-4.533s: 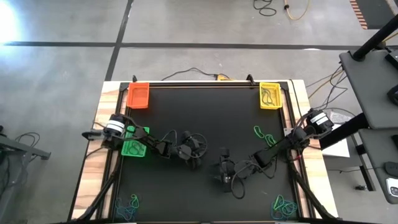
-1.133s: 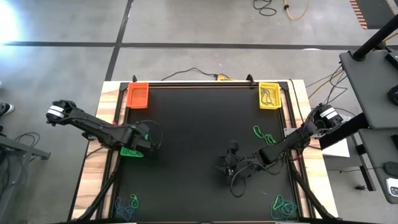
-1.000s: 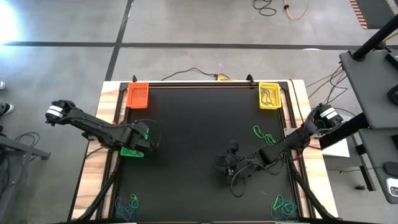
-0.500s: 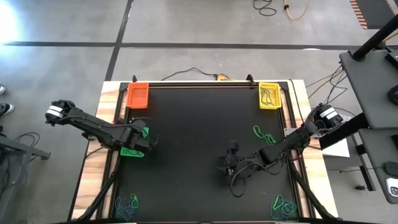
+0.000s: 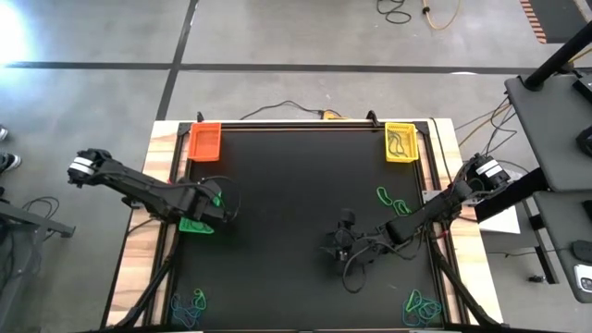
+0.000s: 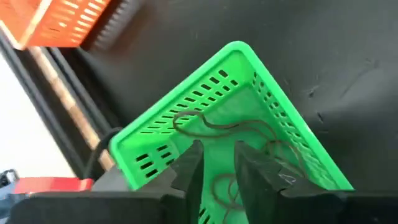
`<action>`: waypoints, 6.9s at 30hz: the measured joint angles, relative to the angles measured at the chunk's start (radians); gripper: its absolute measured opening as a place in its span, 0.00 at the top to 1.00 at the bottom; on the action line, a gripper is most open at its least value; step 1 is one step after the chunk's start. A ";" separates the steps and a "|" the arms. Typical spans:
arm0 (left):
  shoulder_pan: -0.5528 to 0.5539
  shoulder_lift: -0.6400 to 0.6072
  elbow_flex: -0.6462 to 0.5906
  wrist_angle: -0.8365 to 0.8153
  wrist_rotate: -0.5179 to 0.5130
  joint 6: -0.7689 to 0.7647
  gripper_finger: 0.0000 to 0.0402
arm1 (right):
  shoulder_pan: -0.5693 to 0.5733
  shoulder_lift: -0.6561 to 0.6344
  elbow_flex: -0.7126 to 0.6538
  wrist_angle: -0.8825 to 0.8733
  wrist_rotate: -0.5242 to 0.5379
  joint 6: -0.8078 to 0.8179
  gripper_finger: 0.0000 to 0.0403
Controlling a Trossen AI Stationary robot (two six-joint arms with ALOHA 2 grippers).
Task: Sort rubber bands into baskets
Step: Put the bottom left violet rubber band into the green bin
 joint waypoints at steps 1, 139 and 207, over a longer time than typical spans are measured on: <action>0.000 -0.002 0.022 -0.022 0.002 0.008 0.79 | 0.000 0.000 0.000 0.000 0.000 0.000 0.51; -0.437 -0.031 0.231 -0.217 -0.007 -0.426 1.00 | -0.002 0.001 0.000 -0.016 0.000 -0.001 0.51; -0.272 0.019 0.312 -0.233 0.000 -0.215 0.65 | -0.002 0.001 -0.002 -0.030 0.000 0.021 0.51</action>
